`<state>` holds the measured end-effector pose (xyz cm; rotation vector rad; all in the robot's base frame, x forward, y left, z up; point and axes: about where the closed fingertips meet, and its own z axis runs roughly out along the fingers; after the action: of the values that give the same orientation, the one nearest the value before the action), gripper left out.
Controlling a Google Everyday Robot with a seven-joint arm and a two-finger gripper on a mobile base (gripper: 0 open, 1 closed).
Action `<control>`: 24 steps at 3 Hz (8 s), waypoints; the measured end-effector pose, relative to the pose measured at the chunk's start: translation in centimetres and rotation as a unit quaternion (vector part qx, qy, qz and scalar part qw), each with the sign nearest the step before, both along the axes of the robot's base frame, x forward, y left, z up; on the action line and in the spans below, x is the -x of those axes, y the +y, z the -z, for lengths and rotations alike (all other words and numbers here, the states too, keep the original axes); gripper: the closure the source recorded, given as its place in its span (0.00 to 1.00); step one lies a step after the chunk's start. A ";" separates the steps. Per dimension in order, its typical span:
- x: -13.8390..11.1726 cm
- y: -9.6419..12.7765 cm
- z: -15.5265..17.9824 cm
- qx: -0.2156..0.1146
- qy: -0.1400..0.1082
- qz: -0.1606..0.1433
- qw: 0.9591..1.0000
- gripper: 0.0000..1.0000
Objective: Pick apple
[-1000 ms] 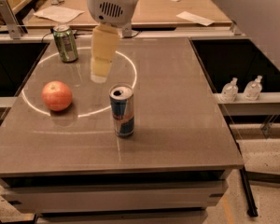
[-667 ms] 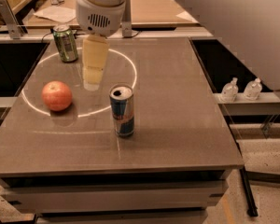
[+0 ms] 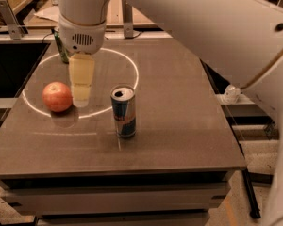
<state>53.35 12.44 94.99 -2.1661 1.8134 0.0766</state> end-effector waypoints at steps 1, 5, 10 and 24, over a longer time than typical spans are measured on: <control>0.0 2.0 1.9 -0.015 0.034 -0.005 0.999 0.00; 0.1 8.7 5.2 -0.090 0.105 -0.008 0.990 0.00; -2.2 10.4 8.3 -0.074 0.015 -0.078 0.994 0.00; -16.2 -3.3 12.2 0.145 -0.150 -0.001 0.978 0.57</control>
Offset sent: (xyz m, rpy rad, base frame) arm 0.0040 0.0656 -0.0416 0.1907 0.2114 -0.0021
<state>69.54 9.16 82.78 -2.2202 1.7320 -0.5172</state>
